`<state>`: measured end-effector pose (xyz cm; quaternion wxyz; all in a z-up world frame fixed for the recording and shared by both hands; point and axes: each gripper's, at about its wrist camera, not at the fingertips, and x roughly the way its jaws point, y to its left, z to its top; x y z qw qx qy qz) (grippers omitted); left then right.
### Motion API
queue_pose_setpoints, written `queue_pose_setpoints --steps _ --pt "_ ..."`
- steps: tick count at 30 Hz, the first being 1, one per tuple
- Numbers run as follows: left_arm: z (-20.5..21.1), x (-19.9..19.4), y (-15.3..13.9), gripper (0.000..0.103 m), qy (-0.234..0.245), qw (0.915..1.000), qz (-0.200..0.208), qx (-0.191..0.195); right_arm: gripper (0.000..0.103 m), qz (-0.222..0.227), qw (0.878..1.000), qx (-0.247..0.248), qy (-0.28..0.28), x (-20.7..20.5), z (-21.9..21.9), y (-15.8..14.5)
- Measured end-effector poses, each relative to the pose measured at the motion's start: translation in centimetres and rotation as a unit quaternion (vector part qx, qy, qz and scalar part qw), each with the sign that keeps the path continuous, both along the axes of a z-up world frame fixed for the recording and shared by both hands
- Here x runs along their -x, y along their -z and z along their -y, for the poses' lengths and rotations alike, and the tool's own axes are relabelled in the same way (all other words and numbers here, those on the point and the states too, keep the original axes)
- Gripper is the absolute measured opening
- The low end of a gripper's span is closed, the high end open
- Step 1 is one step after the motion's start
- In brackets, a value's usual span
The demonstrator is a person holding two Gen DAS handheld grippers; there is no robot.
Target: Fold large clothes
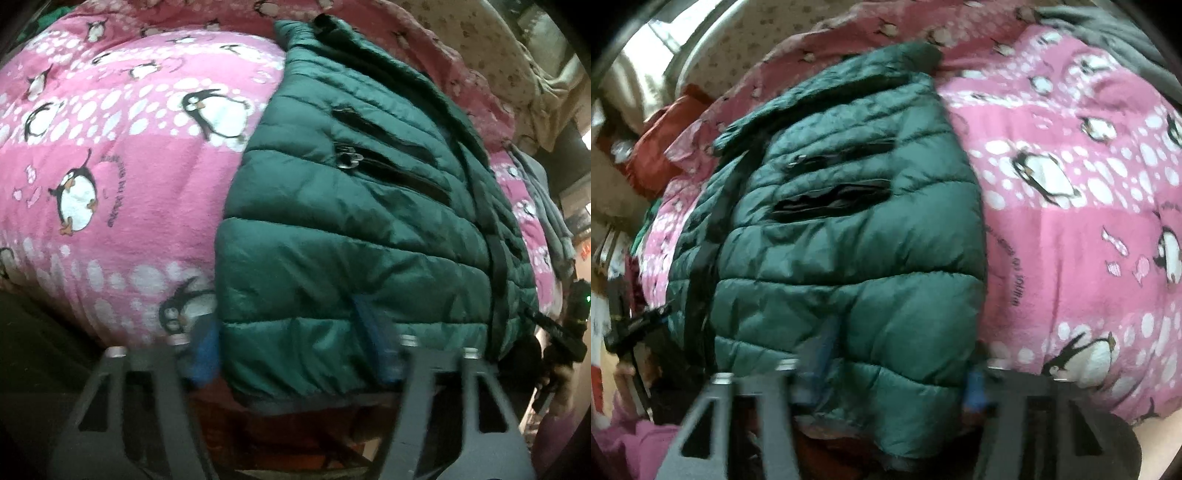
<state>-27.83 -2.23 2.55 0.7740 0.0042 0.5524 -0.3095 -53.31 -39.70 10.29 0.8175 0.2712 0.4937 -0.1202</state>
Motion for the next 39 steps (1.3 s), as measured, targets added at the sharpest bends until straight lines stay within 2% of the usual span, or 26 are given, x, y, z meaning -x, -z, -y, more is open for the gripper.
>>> queue_pose_setpoints --steps 1,2,3,5,8,17,24,32,39 --pt "0.1 0.2 -0.3 0.042 0.001 1.0000 0.005 -0.002 0.030 0.004 1.000 0.005 -0.004 0.1 -0.1 -0.3" --pt "0.0 0.3 -0.6 0.033 0.001 0.9999 0.012 -0.003 0.026 0.013 1.000 0.012 -0.008 0.1 -0.2 -0.9" --pt "0.0 0.3 -0.9 0.030 0.002 0.9998 0.018 -0.002 0.020 0.018 1.000 0.013 -0.009 0.0 -0.2 -1.2" --pt "-0.2 0.2 -1.6 0.021 0.001 0.9997 0.024 0.006 0.017 0.034 0.999 0.016 -0.016 -0.1 -0.2 -2.3" --pt "-0.5 0.1 -2.8 0.016 0.001 0.9992 0.033 0.021 0.016 0.068 0.997 0.016 -0.022 -0.2 0.2 -4.2" --pt "-0.5 -1.6 -7.4 0.015 -0.036 0.9929 0.089 0.071 0.016 0.147 0.989 0.015 -0.006 -1.6 1.8 -8.2" --pt "0.9 -4.4 -10.5 0.015 -0.057 0.9871 0.117 0.093 0.016 0.174 0.984 0.034 0.012 -3.6 3.6 -10.4" --pt "3.5 -7.9 -12.2 0.015 -0.084 0.9832 0.138 0.085 0.016 0.188 0.980 0.048 0.038 -7.1 6.1 -11.7" --pt "6.4 -10.9 -12.9 0.015 -0.092 0.9809 0.158 0.067 0.016 0.178 0.981 0.053 0.051 -11.1 8.4 -11.7"
